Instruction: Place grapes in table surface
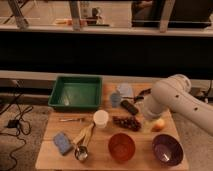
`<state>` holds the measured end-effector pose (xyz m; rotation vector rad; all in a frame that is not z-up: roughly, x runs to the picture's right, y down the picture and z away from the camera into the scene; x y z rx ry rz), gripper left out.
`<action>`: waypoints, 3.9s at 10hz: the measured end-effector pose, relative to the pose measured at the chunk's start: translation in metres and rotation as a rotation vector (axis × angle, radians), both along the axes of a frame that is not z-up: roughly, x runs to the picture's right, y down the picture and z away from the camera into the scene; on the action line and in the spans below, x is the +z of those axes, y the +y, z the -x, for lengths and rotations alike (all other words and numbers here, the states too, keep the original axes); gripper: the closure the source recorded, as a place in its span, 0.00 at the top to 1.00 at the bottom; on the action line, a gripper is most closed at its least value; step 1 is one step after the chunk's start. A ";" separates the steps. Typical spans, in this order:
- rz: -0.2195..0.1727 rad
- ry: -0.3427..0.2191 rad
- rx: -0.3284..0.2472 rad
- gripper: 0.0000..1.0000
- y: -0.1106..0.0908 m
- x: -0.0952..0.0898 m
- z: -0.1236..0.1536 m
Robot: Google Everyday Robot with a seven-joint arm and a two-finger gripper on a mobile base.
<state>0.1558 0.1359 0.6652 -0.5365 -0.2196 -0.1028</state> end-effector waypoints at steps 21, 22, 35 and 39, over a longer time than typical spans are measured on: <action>-0.057 -0.041 -0.138 0.80 0.009 0.137 0.058; -0.050 -0.031 -0.140 0.80 0.011 0.143 0.055; 0.067 0.067 -0.088 0.80 0.034 0.162 0.023; 0.102 0.085 -0.045 0.80 0.038 0.166 0.017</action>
